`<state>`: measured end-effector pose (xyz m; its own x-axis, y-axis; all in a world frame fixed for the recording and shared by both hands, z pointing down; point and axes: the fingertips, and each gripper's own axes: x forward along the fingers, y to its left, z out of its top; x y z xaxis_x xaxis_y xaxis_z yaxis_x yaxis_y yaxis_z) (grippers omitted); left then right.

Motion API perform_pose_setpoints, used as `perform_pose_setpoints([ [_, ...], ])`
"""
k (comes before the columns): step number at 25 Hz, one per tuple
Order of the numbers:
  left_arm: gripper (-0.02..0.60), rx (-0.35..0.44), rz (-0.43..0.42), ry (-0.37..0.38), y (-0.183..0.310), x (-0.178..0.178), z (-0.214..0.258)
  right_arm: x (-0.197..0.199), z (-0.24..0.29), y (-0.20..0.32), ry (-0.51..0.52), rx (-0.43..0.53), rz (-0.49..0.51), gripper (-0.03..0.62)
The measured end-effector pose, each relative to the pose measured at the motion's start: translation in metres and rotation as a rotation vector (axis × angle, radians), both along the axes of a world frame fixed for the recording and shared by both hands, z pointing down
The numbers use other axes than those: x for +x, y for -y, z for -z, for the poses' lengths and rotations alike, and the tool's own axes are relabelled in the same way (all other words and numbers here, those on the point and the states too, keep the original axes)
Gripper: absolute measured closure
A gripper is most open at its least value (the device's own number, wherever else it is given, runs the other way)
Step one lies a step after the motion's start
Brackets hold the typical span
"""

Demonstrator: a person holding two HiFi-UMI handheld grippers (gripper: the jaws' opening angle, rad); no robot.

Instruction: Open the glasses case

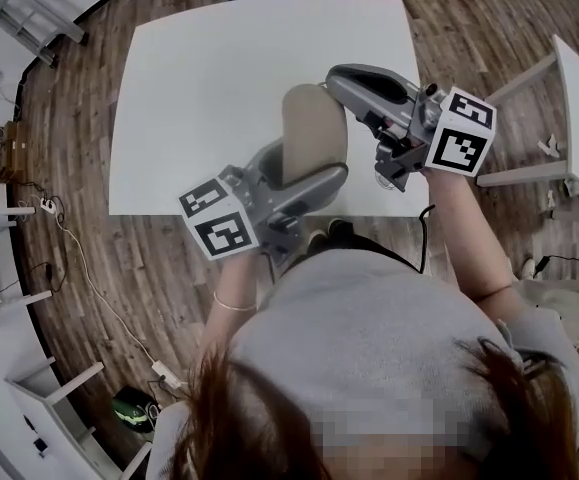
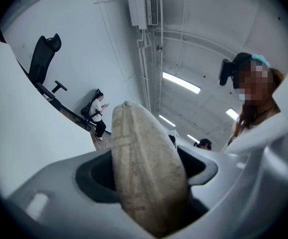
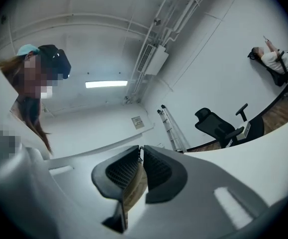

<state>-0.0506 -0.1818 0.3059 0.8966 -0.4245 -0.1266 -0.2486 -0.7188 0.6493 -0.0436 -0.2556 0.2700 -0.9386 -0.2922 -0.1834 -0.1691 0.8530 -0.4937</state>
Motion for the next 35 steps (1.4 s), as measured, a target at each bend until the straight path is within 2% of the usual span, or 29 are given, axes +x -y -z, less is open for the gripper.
perform_pose_setpoints([
  [2, 0.230, -0.005, 0.001, -0.039, -0.003, -0.002, 0.003, -0.003, 0.004, -0.005, 0.007, 0.017, 0.029, 0.578],
  [6, 0.239, -0.013, 0.020, -0.138, -0.009, -0.008, 0.015, -0.008, 0.013, -0.010, 0.035, 0.025, 0.049, 0.580],
  [10, 0.241, 0.008, 0.044, -0.188, -0.014, -0.011, 0.025, -0.010, 0.023, -0.013, 0.087, 0.010, 0.057, 0.582],
  [13, 0.241, 0.018, 0.054, -0.216, -0.016, -0.013, 0.031, -0.009, 0.029, -0.014, 0.087, 0.034, 0.050, 0.580],
  [16, 0.242, 0.010, 0.061, -0.284, -0.019, -0.021, 0.036, -0.010, 0.032, -0.017, 0.078, 0.057, 0.038, 0.580],
  [20, 0.242, 0.017, 0.084, -0.308, -0.021, -0.026, 0.037, -0.012, 0.034, -0.022, 0.066, 0.085, 0.027, 0.582],
  [28, 0.241, 0.016, 0.109, -0.328, -0.023, -0.035, 0.035, -0.011, 0.024, -0.029, 0.083, 0.046, -0.001, 0.582],
  [35, 0.241, 0.023, 0.123, -0.336, -0.018, -0.037, 0.036, -0.008, 0.024, -0.029, 0.082, 0.064, -0.012, 0.582],
])
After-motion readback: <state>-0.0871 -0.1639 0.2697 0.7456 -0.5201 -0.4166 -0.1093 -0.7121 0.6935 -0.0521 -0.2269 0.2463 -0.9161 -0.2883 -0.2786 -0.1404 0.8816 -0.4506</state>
